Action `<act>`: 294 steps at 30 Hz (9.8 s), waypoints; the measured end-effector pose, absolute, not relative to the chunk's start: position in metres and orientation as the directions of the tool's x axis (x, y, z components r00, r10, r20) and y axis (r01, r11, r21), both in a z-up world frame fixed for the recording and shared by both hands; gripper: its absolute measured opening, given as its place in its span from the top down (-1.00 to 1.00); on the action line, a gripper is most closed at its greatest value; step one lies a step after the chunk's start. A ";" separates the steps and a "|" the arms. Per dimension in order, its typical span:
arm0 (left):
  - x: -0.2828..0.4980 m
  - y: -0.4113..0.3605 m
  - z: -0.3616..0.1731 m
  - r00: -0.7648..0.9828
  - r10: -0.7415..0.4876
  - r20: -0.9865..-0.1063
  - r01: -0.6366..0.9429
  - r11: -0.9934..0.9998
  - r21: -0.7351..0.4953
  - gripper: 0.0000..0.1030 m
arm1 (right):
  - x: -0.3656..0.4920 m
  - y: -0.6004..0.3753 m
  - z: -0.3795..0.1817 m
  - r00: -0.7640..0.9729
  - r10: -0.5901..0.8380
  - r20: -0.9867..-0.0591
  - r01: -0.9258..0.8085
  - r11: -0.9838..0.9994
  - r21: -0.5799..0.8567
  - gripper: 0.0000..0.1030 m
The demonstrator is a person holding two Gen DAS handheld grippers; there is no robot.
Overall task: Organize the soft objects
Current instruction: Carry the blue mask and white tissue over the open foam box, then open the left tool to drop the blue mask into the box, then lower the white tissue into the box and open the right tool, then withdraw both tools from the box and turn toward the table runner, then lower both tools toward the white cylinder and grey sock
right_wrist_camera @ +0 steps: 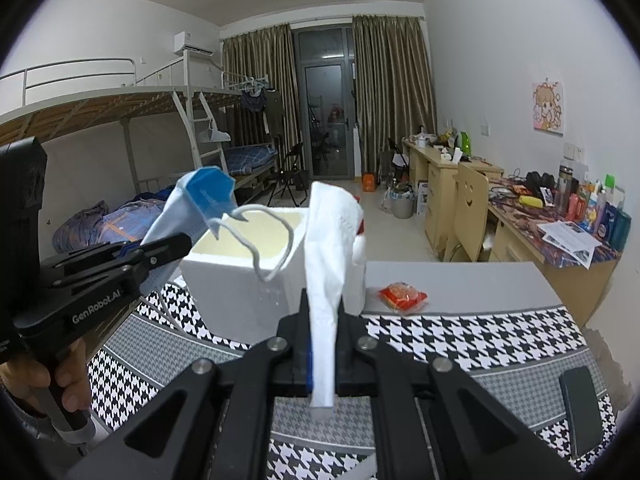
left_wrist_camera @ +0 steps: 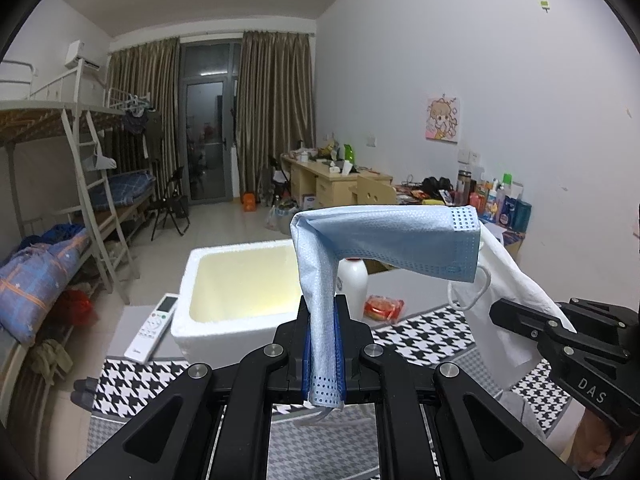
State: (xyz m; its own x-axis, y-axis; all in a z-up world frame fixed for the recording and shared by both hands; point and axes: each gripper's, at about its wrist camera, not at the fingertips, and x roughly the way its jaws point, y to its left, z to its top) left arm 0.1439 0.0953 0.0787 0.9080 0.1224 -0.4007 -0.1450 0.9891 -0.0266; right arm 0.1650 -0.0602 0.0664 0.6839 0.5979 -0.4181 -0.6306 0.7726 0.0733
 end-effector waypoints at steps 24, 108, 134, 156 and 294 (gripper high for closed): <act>0.174 0.116 0.093 0.905 0.199 -0.375 -0.217 0.976 -0.007 0.81 | 0.178 -0.031 0.085 0.682 0.620 -0.388 -0.655 0.754 0.052 0.83; 0.230 0.222 0.056 0.779 0.386 -0.494 -0.445 0.895 -0.002 -0.97 | 0.242 0.079 0.080 0.562 0.680 -0.472 -0.747 0.662 0.065 0.83; 0.191 0.252 0.050 0.760 0.428 -0.489 -0.507 0.861 -0.034 -0.98 | 0.259 0.121 0.056 0.497 0.656 -0.568 -0.757 0.648 0.086 0.23; 0.153 0.222 0.063 0.788 0.414 -0.456 -0.475 0.880 -0.023 -0.98 | 0.230 0.079 0.084 0.554 0.666 -0.500 -0.722 0.683 0.109 -0.68; 0.102 -0.016 -0.030 0.873 -0.114 -0.474 0.070 0.992 -0.109 -0.98 | 0.107 -0.193 -0.018 0.797 0.402 -0.450 -0.407 0.909 0.091 -0.80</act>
